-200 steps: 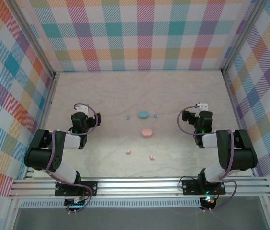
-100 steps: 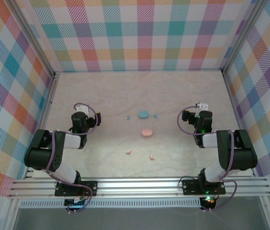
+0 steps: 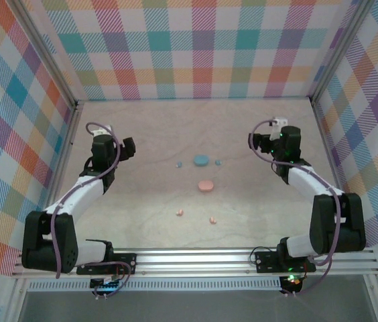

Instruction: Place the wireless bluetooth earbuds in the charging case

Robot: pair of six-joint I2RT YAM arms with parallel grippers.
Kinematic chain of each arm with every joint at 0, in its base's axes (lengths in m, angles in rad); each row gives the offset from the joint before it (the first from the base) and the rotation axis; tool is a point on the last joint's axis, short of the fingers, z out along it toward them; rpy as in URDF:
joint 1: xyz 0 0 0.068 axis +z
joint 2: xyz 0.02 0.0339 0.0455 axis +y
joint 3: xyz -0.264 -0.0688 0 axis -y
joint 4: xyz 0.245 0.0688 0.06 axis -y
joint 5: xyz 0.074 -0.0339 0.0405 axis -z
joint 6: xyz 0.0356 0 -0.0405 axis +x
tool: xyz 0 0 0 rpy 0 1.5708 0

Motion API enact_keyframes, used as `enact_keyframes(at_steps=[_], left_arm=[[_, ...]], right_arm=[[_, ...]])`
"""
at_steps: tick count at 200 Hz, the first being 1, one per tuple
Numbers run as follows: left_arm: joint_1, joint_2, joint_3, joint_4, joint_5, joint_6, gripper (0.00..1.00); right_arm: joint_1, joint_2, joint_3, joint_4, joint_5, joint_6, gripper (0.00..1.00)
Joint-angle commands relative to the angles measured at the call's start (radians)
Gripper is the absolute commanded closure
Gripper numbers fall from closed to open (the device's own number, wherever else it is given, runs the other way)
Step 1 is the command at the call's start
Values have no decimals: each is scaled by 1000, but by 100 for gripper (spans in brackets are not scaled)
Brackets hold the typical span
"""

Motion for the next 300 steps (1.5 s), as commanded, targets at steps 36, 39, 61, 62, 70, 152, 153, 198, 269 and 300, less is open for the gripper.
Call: enact_keyframes(at_steps=[36, 39, 61, 62, 70, 152, 153, 198, 269, 300], left_arm=[[-126, -3, 44, -509, 173, -380, 9], [-141, -3, 35, -504, 182, -389, 9], [-272, 17, -25, -421, 293, -443, 9], [-279, 20, -25, -421, 297, -445, 9], [-331, 46, -21, -421, 322, -464, 9], [-481, 231, 134, -441, 346, -507, 17], [-482, 233, 136, -441, 347, -507, 17], [-492, 284, 186, -430, 364, -521, 18], [-501, 264, 182, -440, 368, -515, 18], [-501, 256, 196, -457, 375, -505, 20]], right_arm=[[259, 313, 420, -533, -100, -330, 3], [266, 330, 436, -544, -113, -340, 3], [278, 423, 528, -592, -300, -376, 3], [278, 425, 532, -596, -313, -377, 3], [277, 442, 560, -613, -388, -395, 4], [358, 526, 607, -707, -274, -734, 4], [358, 527, 607, -707, -271, -735, 4], [375, 597, 669, -738, -276, -798, 1], [388, 696, 756, -804, -250, -864, 2], [390, 720, 764, -807, -253, -869, 4]])
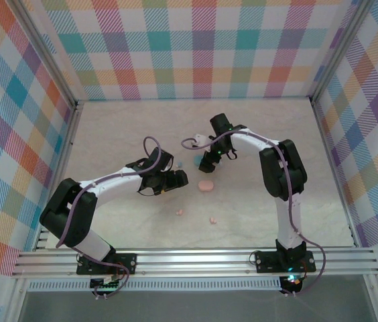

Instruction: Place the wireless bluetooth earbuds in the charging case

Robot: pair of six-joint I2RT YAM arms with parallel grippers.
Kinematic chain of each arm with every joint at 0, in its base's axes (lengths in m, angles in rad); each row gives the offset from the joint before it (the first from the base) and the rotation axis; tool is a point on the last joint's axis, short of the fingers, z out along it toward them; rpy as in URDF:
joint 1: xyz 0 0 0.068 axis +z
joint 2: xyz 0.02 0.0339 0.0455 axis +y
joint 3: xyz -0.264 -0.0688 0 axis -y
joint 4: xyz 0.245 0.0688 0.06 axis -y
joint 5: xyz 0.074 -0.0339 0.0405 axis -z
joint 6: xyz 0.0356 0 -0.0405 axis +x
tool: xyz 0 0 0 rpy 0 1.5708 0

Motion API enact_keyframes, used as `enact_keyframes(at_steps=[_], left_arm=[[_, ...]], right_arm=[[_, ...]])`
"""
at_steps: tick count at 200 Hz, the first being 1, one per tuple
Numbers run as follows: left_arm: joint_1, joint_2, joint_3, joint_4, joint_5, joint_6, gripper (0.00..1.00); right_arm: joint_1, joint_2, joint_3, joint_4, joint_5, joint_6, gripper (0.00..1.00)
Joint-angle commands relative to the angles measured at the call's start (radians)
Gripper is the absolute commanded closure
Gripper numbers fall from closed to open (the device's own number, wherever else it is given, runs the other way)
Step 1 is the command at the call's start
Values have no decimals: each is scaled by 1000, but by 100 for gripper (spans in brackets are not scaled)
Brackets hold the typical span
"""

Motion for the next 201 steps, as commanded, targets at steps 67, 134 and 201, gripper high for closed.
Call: enact_keyframes(at_steps=[67, 134, 201], left_arm=[[-10, -87, 36, -79, -6, 9, 21], [20, -185, 8, -101, -9, -12, 20], [74, -361, -67, -138, -47, -31, 19]], right_arm=[[21, 41, 18, 4, 4, -55, 11], [40, 48, 26, -11, 19, -66, 25], [55, 7, 25, -50, 21, -45, 40]])
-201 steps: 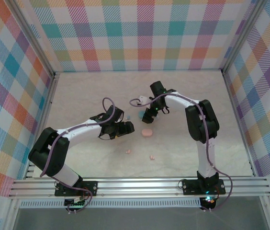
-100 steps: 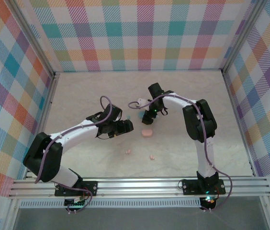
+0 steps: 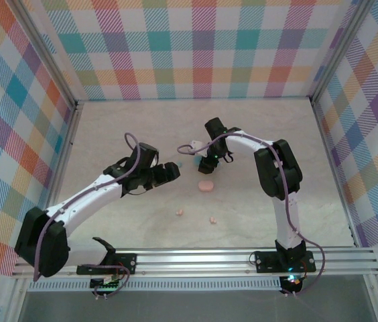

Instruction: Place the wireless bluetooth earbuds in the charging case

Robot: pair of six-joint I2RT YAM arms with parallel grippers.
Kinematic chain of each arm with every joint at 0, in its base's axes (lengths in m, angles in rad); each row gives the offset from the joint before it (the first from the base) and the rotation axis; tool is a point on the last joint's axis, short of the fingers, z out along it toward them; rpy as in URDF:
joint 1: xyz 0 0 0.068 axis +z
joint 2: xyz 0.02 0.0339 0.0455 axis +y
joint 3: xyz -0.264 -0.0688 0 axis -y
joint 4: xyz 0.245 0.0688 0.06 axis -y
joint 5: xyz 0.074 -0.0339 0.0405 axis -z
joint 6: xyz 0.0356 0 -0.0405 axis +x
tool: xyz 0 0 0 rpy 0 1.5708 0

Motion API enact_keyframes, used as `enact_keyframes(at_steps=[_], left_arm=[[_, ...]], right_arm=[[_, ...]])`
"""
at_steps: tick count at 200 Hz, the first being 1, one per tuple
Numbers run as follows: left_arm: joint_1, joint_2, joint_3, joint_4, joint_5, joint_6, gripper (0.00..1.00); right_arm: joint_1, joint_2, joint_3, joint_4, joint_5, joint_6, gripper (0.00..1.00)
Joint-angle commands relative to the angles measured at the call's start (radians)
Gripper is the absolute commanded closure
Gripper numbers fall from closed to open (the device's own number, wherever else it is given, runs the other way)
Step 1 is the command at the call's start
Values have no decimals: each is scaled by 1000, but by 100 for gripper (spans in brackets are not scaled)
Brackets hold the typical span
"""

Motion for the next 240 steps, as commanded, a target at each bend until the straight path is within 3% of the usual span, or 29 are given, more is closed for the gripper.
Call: enact_keyframes(at_steps=[1, 67, 174, 240], left_arm=[[19, -71, -48, -37, -35, -16, 19], [98, -177, -132, 17, 64, -48, 20], [106, -186, -115, 102, 194, -28, 22], [106, -38, -100, 458, 443, -182, 26]], right_arm=[[15, -22, 19, -17, 0, -4, 40], [20, -45, 16, -43, -36, 58, 53], [30, -177, 40, -96, -164, 176, 56], [85, -318, 4, -139, -242, 209, 56]])
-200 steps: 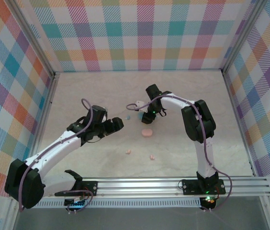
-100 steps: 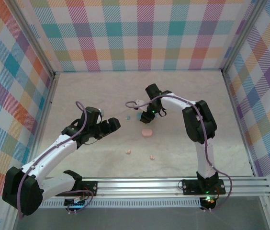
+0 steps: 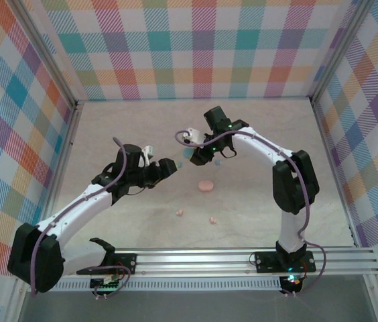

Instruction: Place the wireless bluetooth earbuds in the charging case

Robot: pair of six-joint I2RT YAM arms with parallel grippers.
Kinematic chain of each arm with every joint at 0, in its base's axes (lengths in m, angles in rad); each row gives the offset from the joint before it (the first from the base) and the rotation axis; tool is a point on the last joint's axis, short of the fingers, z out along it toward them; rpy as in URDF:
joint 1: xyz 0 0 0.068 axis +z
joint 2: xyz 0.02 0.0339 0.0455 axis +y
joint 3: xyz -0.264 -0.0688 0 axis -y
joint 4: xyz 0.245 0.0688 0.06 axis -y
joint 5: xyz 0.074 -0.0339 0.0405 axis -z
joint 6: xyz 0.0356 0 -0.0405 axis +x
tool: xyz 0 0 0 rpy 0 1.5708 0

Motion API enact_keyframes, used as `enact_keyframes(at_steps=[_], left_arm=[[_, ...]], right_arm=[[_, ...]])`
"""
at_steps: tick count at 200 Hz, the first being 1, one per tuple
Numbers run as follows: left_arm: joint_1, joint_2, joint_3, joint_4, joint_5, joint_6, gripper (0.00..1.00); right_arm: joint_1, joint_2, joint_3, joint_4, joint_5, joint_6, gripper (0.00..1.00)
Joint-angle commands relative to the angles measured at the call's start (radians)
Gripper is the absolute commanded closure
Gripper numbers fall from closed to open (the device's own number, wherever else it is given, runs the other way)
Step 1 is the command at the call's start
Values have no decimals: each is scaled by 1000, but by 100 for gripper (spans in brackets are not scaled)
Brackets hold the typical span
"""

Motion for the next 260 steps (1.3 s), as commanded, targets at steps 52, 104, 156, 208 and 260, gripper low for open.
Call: enact_keyframes(at_steps=[52, 104, 156, 208, 260], left_arm=[[10, 99, 57, 264, 187, -119, 31], [10, 101, 60, 286, 173, -138, 39], [10, 122, 66, 291, 176, -144, 42], [10, 157, 42, 390, 206, -203, 47], [10, 164, 37, 436, 232, -256, 68]], right_arm=[[51, -153, -66, -72, -115, 20, 57], [60, -175, -89, -84, -119, 22, 57], [66, -198, -92, -81, -130, 16, 57], [69, -216, -101, -71, -151, 22, 57], [70, -220, -115, -41, -150, 40, 52]])
